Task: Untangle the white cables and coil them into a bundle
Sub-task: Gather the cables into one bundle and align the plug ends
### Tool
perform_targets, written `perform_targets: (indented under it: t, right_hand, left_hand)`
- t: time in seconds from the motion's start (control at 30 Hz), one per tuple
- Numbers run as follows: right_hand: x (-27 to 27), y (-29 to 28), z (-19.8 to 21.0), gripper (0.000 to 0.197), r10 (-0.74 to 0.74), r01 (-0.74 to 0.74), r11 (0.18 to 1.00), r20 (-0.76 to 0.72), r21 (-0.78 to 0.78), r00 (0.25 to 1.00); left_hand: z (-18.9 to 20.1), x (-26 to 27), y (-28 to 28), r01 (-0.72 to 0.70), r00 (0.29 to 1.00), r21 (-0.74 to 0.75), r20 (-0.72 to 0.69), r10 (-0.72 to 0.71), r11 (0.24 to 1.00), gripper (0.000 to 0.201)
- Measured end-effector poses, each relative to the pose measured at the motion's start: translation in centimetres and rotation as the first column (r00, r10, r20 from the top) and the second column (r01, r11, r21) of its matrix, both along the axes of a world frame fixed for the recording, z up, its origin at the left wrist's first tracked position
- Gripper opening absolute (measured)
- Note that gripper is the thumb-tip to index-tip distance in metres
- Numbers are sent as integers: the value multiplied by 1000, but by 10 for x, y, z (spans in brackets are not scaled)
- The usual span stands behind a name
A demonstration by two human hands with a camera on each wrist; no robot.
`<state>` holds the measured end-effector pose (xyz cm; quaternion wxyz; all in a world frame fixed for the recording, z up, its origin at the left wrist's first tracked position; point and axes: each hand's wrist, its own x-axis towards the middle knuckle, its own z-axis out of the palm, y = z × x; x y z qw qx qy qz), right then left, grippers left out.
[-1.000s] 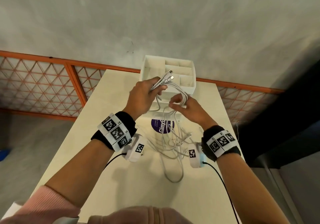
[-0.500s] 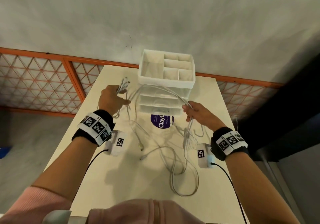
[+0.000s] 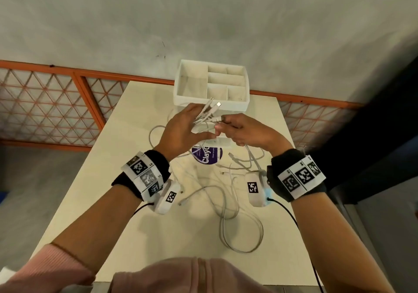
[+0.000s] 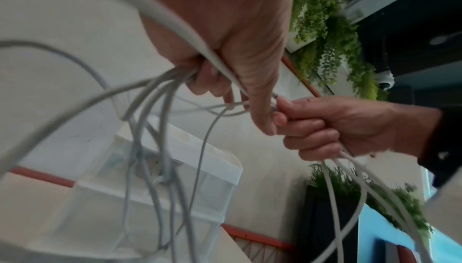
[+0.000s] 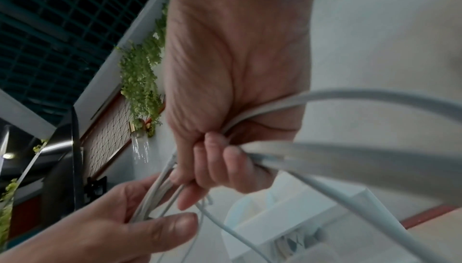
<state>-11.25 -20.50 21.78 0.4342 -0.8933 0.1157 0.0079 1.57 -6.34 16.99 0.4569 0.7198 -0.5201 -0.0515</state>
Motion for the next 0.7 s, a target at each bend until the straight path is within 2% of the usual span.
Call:
perform_targets:
  t: [0.07,0.17,0.2,0.33,0.4,0.5,0.57,0.7]
  right_hand:
    - [-4,1,1,28,39,-38,996,-11,82,999]
    - [-8,0,-6,22,54,-53,994,-13,92,998]
    - [-10,-3,-10,19,33,-33,995,-7,90,999]
    - [-26,-27,-46,23,-101,105,990,-51,92,994]
    - [-31,-38,-66,28,-174,181,980,-78,89,982]
    - [-29,-47,-87,24,-217,226,969,-97,96,971]
    - [-25,-53,-95,25,-276,280,959,-85,39,957]
    - [-9,-63,-100,33,-375,375,927,-16,-22,927]
  left_hand:
    - [2,2,0,-1,997,9,76,0,1000,45]
    - [8,9,3,65,997,108,30,-68,992,13]
    - [10,13,6,64,998,105,-2,-64,992,8]
    - [21,34,20,-86,990,-13,-111,84,996,11]
    - [22,44,26,-162,981,-5,-111,160,987,14]
    - [17,51,35,-237,969,64,-52,241,969,25]
    - [16,55,41,-219,973,157,-40,228,963,28]
    - [16,62,57,15,976,439,-200,81,898,41]
